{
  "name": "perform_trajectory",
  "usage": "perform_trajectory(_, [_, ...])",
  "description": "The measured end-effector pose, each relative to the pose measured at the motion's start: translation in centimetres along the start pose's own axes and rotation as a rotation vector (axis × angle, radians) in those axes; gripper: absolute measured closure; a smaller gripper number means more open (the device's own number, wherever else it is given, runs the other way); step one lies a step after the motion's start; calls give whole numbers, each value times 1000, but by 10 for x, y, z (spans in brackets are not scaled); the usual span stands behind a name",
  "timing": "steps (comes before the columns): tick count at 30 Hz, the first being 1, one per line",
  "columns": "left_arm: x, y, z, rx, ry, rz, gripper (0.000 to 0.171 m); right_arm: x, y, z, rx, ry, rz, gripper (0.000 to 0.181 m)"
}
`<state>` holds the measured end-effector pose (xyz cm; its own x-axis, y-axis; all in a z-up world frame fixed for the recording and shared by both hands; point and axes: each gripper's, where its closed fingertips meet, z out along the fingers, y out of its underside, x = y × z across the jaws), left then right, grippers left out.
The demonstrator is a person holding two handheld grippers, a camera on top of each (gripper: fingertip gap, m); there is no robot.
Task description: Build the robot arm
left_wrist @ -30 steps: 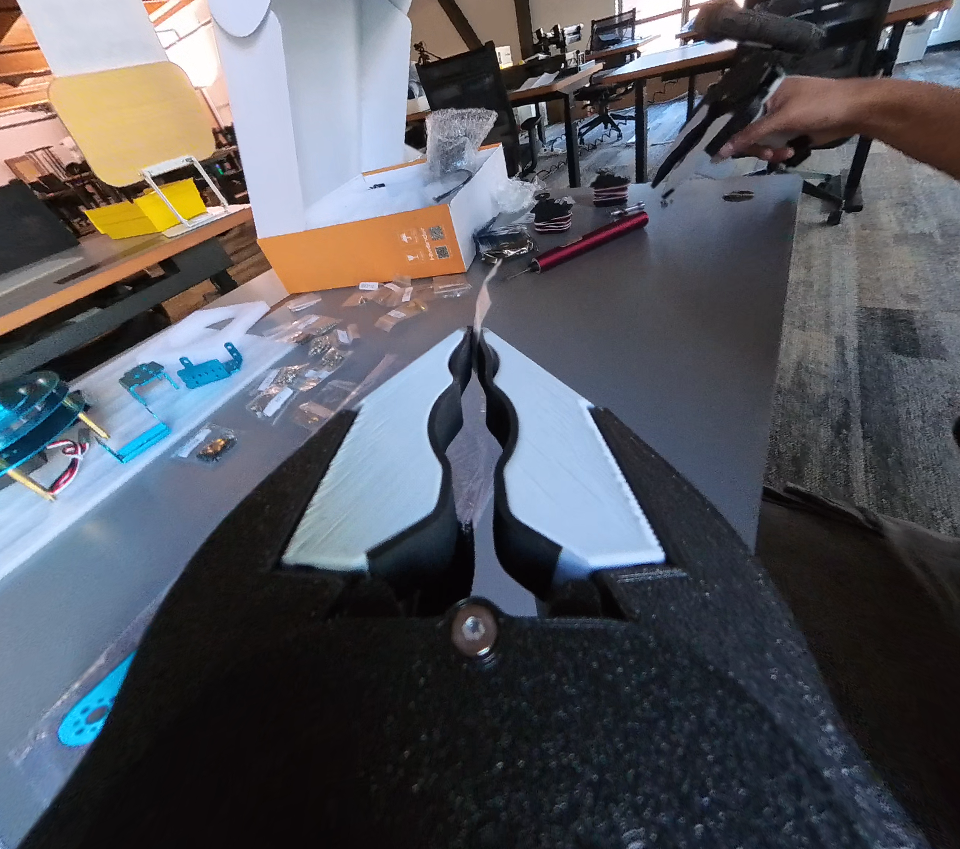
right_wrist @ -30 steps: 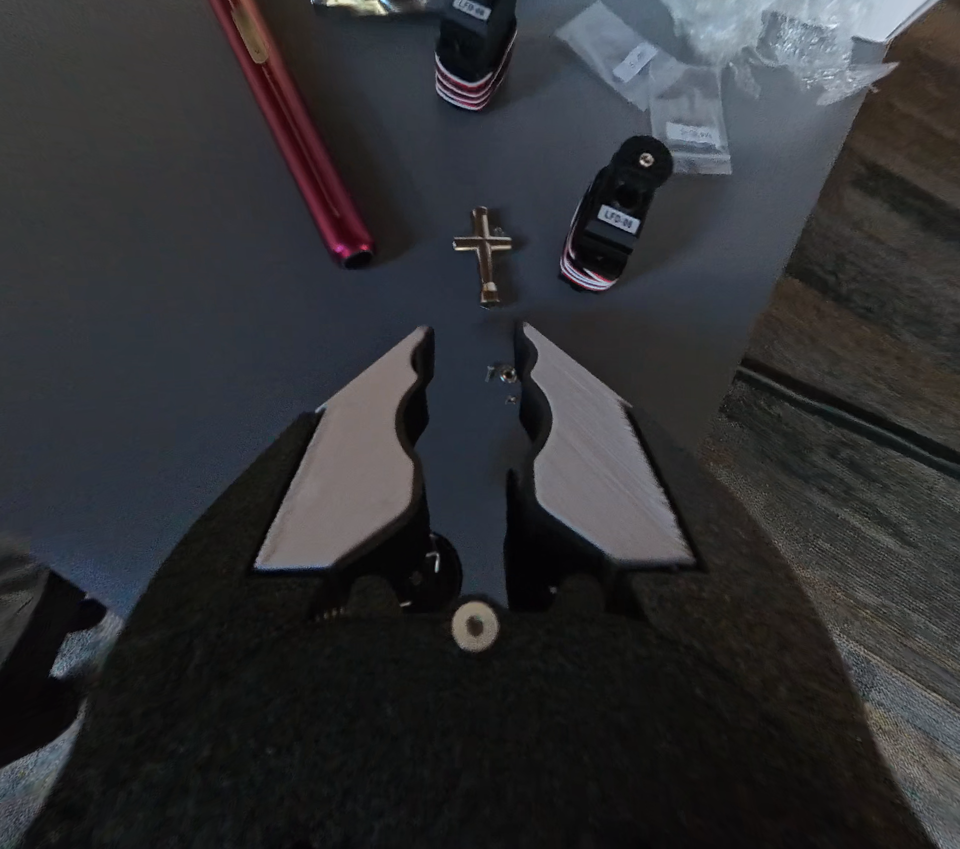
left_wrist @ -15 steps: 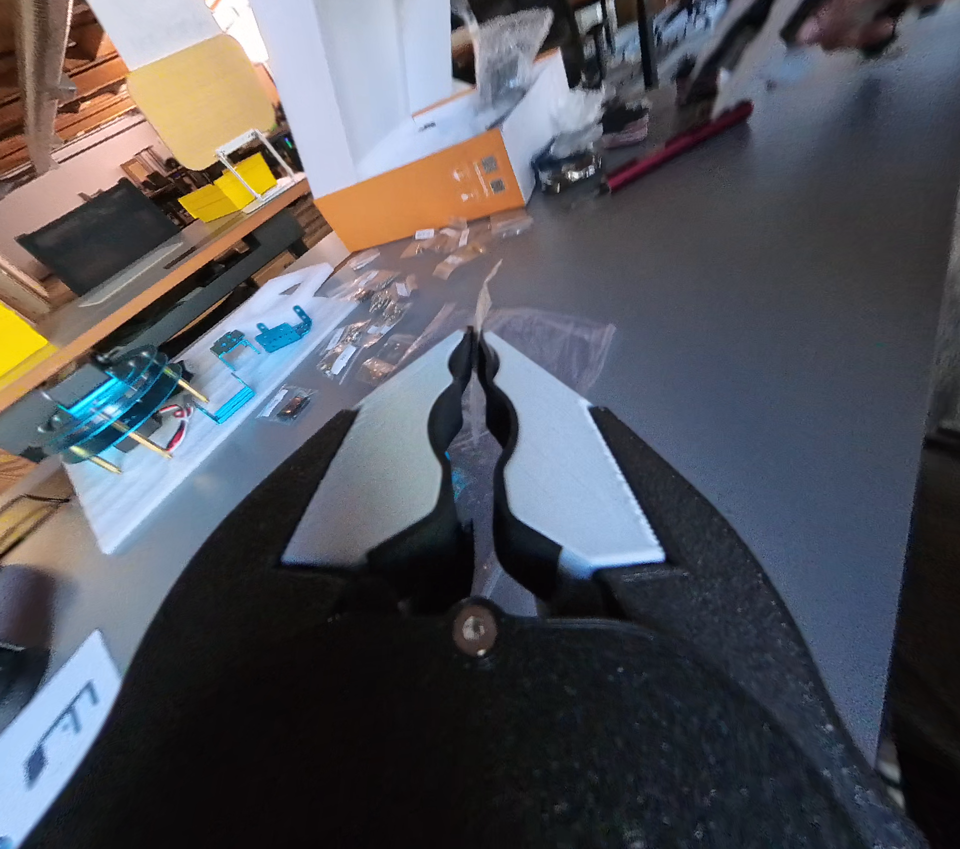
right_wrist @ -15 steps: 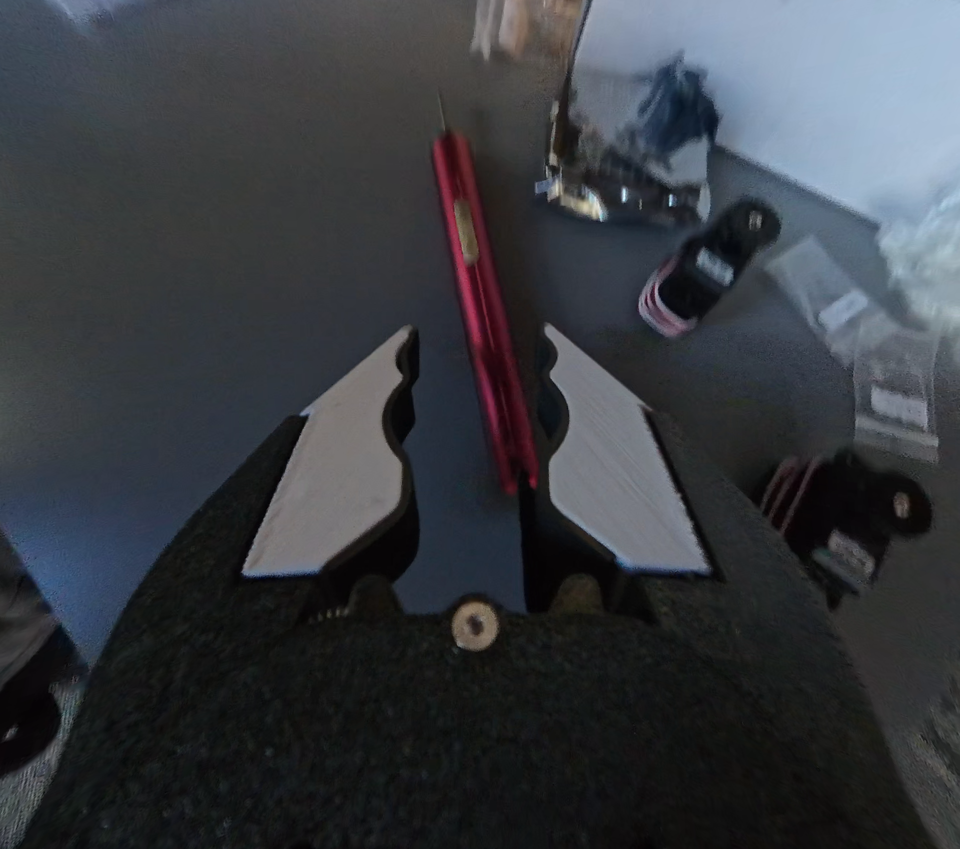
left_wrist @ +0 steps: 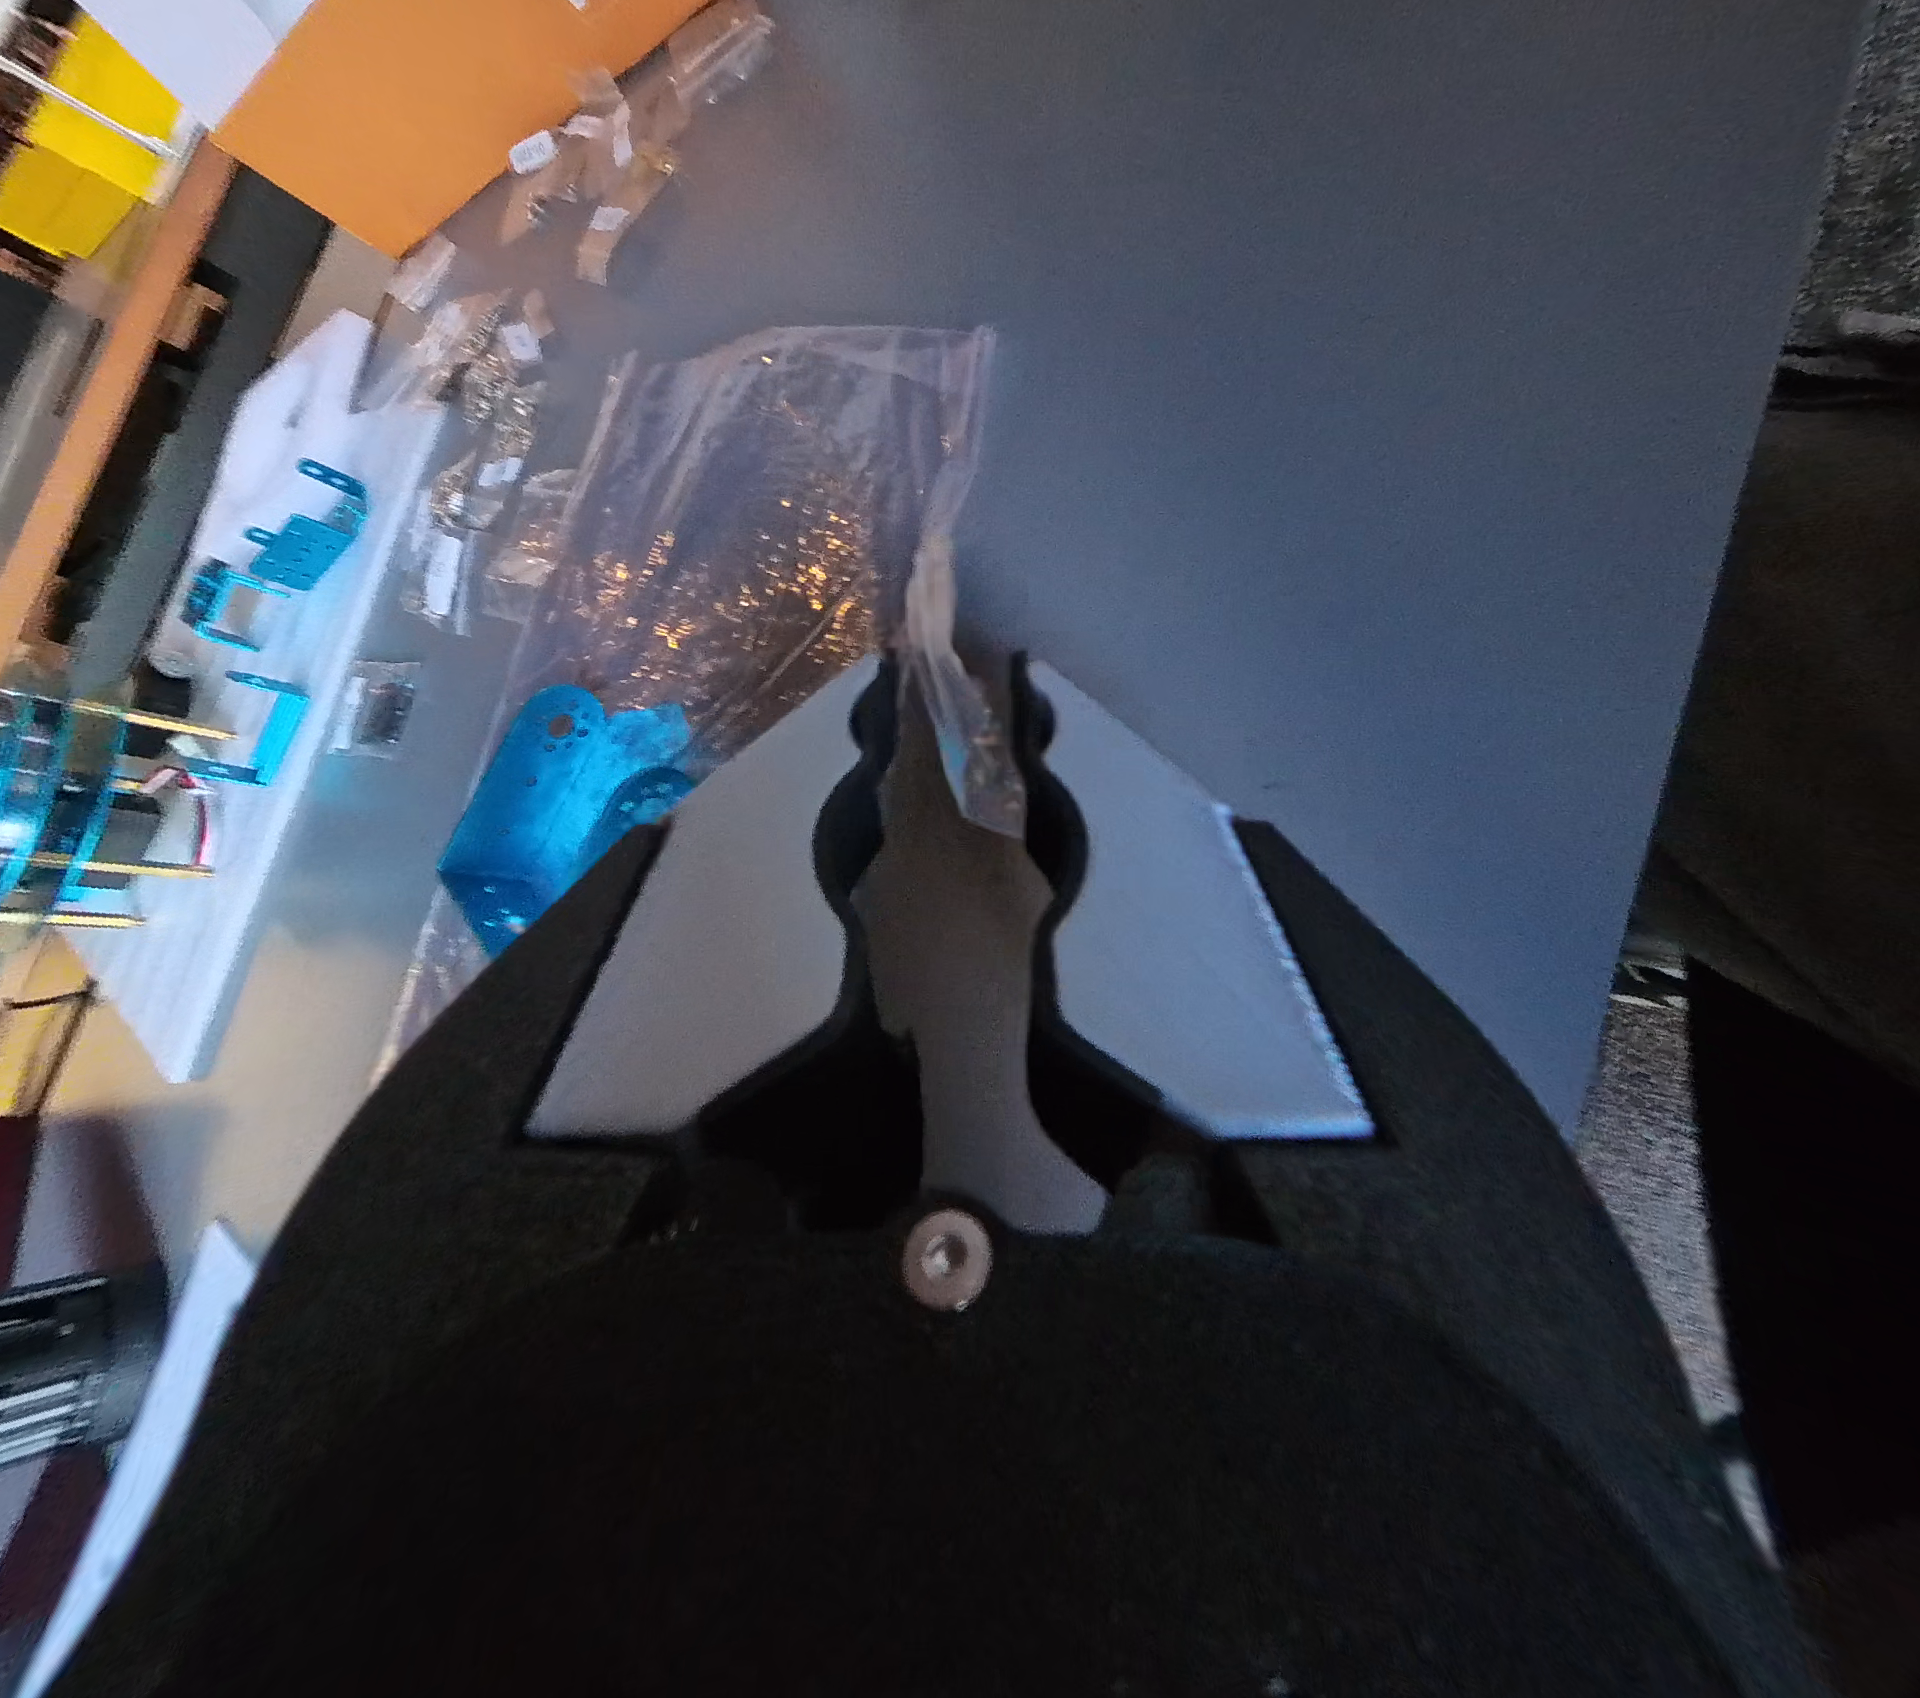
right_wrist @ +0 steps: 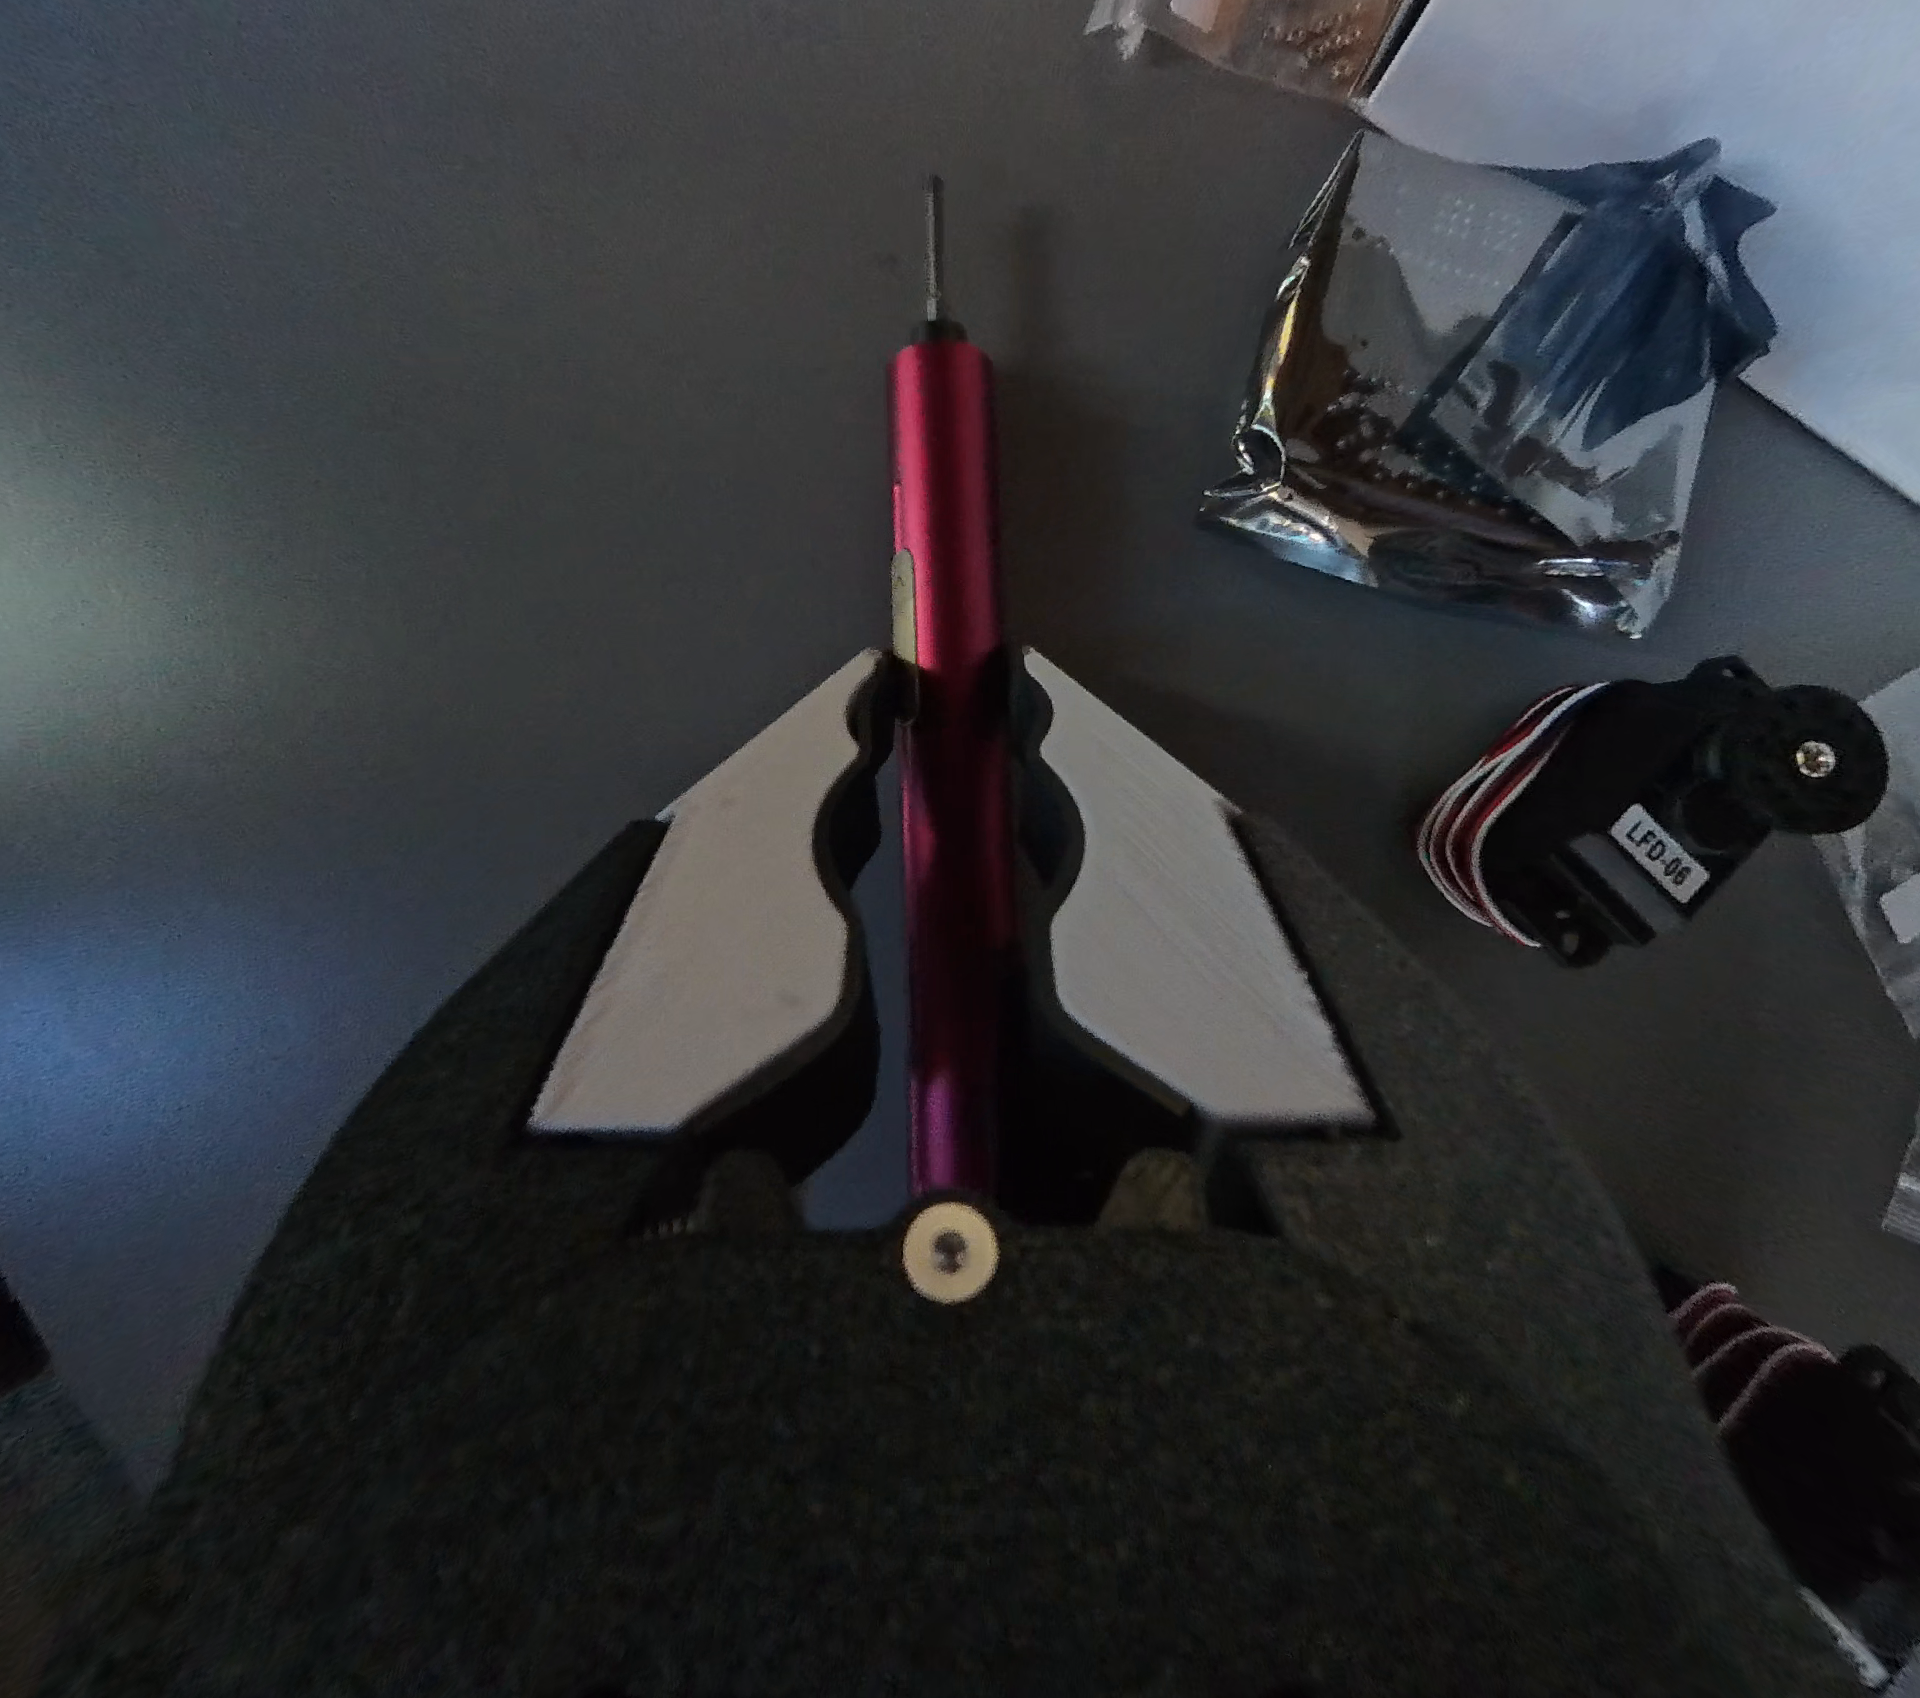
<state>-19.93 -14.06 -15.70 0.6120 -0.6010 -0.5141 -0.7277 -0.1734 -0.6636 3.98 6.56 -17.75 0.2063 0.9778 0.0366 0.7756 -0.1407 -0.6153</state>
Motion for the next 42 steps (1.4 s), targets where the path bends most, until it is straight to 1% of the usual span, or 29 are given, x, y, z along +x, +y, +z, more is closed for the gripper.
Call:
perform_trajectory(2, [5,-6,-7,5,27,-32,129,-3,-1,-1,15,-9,-14,161])
perform_trajectory(3, [4,-16,-15,29,23,-27,123,-9,-3,-1,21,-30,-21,161])
perform_trajectory(5, [-3,-48,-32,97,5,5,119,-27,-15,-2,51,-96,-41,161])
perform_trajectory(6, [-10,-65,-35,119,-31,41,115,-38,-24,-3,66,-126,-58,162])
perform_trajectory(8, [-28,-93,-26,94,-186,183,110,-62,-49,-7,88,-171,-115,162])
perform_trajectory(11, [-44,-115,4,-44,-480,536,99,-105,-91,-15,109,-239,-232,161])
perform_trajectory(12, [-44,-120,12,-69,-535,613,98,-117,-103,-16,113,-255,-266,161])
perform_trajectory(14, [-46,-123,23,-100,-603,693,96,-136,-124,-17,122,-281,-314,161])
perform_trajectory(16, [-48,-122,27,-146,-693,807,98,-151,-139,-17,132,-313,-346,161])
perform_trajectory(17, [-51,-125,26,-153,-762,843,110,-158,-144,-18,134,-322,-362,161])
perform_trajectory(19, [-52,-134,22,-121,-875,872,143,-170,-153,-21,149,-344,-388,161])
perform_trajectory(20, [-53,-137,20,-108,-920,865,148,-176,-158,-24,165,-361,-394,162])
perform_trajectory(21, [-54,-137,18,-107,-954,856,149,-178,-160,-25,168,-360,-397,162])
perform_trajectory(22, [-55,-135,18,-101,-957,832,150,-178,-162,-26,167,-348,-403,161])
perform_trajectory(24, [-57,-134,14,-53,-957,724,151,-181,-168,-30,203,-347,-401,161])
perform_trajectory(25, [-61,-133,11,-43,-965,676,152,-180,-173,-35,247,-330,-408,161])
perform_trajectory(26, [-66,-133,8,-32,-973,629,152,-177,-180,-45,315,-290,-418,160])
perform_trajectory(28, [-77,-131,-2,15,-975,518,152,-165,-193,-86,549,-195,-394,124])
perform_trajectory(29, [-83,-130,-9,40,-975,458,152,-154,-193,-111,681,-144,-349,120])
perform_trajectory(30, [-86,-128,-14,78,-945,376,152,-142,-188,-132,808,-98,-313,123])
perform_trajectory(31, [-88,-129,-19,126,-912,290,152,-136,-180,-145,922,-84,-278,127])
perform_trajectory(32, [-88,-131,-24,177,-875,210,152,-136,-172,-146,994,-130,-241,131])
perform_trajectory(33, [-86,-134,-25,227,-817,135,151,-144,-167,-132,992,-214,-200,130])
perform_trajectory(34, [-80,-140,-25,276,-746,85,151,-160,-166,-113,963,-296,-196,123])
perform_trajectory(35, [-74,-145,-26,313,-696,63,151,-177,-170,-99,951,-332,-227,119])
perform_trajectory(36, [-68,-149,-26,326,-665,67,151,-189,-179,-90,964,-311,-263,119])
perform_trajectory(38, [-58,-154,-27,327,-624,94,151,-210,-197,-88,1028,-307,-334,133])
perform_trajectory(41, [-42,-152,-26,295,-551,134,151,-225,-213,-81,1020,-293,-411,141])
perform_trajectory(42, [-38,-150,-25,282,-534,146,151,-232,-213,-78,1006,-310,-442,155])
